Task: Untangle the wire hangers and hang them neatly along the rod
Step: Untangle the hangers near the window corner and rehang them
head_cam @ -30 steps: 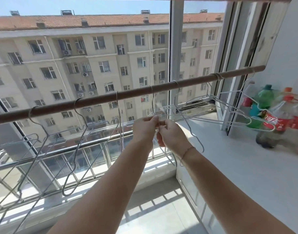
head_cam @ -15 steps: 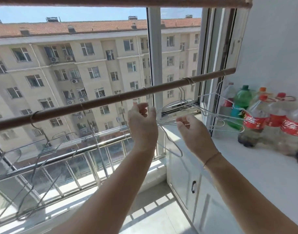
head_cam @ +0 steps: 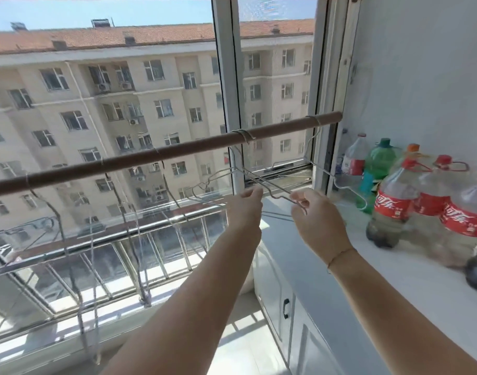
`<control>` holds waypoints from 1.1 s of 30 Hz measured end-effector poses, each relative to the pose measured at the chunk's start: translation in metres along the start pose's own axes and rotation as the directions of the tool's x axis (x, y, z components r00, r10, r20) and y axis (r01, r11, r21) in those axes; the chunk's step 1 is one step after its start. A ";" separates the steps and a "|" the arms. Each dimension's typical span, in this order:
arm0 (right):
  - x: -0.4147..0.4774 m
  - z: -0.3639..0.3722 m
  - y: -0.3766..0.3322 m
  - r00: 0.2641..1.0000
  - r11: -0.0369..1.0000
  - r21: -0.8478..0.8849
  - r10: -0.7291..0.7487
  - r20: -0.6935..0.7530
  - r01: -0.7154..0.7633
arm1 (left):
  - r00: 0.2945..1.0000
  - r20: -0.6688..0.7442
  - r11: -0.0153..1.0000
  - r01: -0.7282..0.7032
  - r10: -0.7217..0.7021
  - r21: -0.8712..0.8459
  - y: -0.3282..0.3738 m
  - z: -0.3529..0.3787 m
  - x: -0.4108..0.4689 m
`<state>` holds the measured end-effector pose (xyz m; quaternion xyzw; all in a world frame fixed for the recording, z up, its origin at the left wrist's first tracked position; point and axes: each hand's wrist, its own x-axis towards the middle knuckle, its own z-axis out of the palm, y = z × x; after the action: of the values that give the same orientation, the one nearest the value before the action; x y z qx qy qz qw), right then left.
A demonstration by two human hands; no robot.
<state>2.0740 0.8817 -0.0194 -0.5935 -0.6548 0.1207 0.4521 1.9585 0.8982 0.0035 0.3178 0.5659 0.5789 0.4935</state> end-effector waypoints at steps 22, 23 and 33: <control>0.003 0.049 -0.025 0.944 0.927 0.373 -0.095 0.315 -0.031 | 0.982 -0.158 0.979 -0.132 0.107 -0.156 0.015 -0.033 0.011; 0.000 0.051 -0.023 0.939 0.929 0.367 -0.084 0.333 -0.047 | 0.982 -0.161 0.980 -0.124 0.099 -0.156 0.012 -0.035 0.010; -0.010 0.056 -0.029 0.938 0.886 0.459 -0.102 0.332 -0.066 | 0.977 -0.184 0.985 -0.132 0.110 -0.114 0.013 -0.040 0.012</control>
<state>2.0124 0.8865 -0.0349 -0.4317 -0.6818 0.3717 0.4590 1.9147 0.8968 0.0076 0.2673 0.5494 0.6683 0.4243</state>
